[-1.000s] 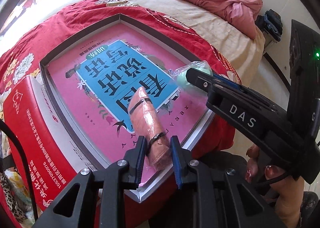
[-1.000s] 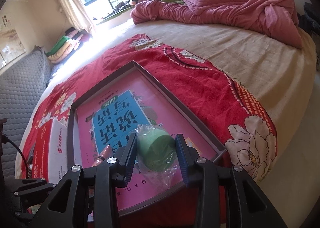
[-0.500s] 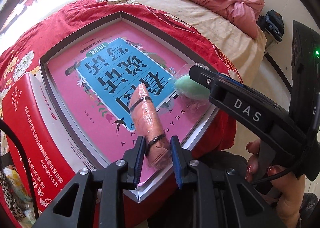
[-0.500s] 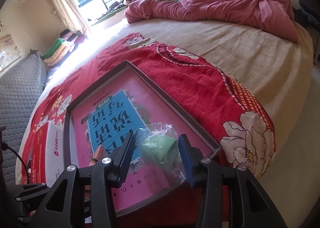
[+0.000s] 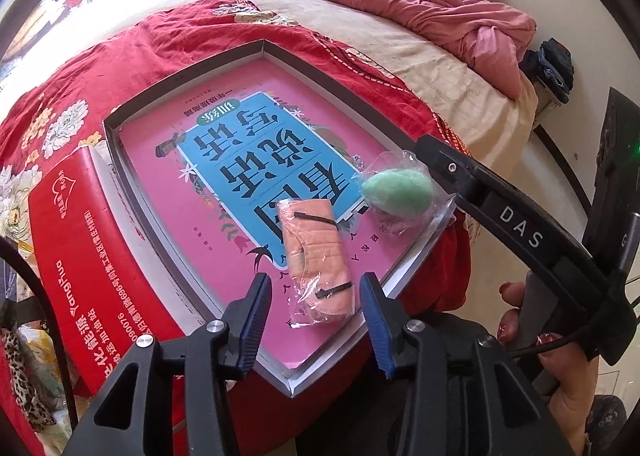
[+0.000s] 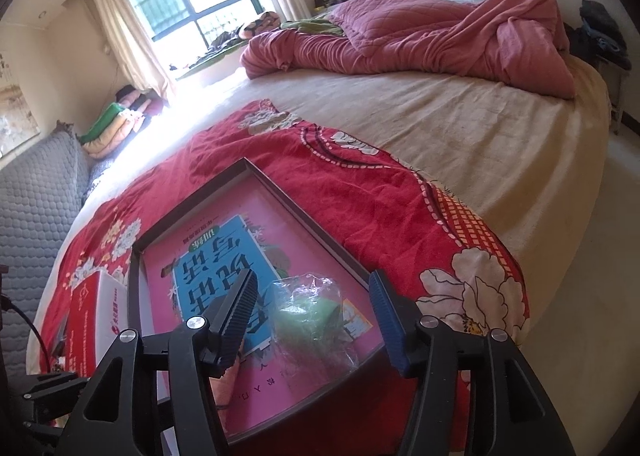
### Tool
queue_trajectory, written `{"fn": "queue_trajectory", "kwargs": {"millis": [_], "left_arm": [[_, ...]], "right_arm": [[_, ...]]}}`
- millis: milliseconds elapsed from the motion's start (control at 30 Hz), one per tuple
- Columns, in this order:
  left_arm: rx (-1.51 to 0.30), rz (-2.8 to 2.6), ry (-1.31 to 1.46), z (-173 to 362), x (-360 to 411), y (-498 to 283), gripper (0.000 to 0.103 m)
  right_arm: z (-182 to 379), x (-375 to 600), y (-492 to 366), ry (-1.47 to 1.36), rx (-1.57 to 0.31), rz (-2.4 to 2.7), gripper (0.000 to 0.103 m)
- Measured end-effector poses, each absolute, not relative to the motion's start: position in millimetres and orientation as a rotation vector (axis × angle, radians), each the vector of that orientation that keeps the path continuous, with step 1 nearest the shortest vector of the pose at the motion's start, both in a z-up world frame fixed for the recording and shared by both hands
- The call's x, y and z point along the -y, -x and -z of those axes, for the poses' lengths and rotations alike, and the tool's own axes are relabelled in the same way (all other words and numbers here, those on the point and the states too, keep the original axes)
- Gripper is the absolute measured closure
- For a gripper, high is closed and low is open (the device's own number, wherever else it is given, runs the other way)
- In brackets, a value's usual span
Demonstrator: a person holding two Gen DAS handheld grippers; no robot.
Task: Organize soft objects
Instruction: 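Open the left tool dropping the pink item while the right tool releases the green sponge into the tray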
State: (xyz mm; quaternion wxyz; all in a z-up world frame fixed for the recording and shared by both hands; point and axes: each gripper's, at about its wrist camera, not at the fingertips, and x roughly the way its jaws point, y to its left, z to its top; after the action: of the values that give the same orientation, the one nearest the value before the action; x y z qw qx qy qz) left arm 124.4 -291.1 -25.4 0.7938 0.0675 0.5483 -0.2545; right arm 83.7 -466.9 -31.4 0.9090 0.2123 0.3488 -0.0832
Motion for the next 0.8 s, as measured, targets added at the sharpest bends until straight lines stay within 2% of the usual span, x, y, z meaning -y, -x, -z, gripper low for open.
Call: {"fn": "queue_trajectory", "kwargs": {"millis": [100, 367, 500, 800], "left_arm": [[-1.165, 0.542, -0.143, 21.1, 287.6, -120.9, 0.054], [-1.126, 0.525, -0.133, 5.2, 278.0, -115.3, 0.046], [-1.087, 0.511, -0.13, -5.7, 272.6, -110.2, 0.037], [-1.011, 0.447, -0.124, -26.7, 251.7, -103.1, 0.034]], "right_arm": [[31.3, 464.9, -84.2, -0.426, -0.72, 0.173, 0.038], [25.6, 452.0, -83.0, -0.321, -0.731, 0.208, 0.035], [18.1, 442.0, -79.9, -0.27, -0.715, 0.213, 0.03], [-1.6, 418.2, -71.0, -0.227, -0.683, 0.181, 0.029]]}}
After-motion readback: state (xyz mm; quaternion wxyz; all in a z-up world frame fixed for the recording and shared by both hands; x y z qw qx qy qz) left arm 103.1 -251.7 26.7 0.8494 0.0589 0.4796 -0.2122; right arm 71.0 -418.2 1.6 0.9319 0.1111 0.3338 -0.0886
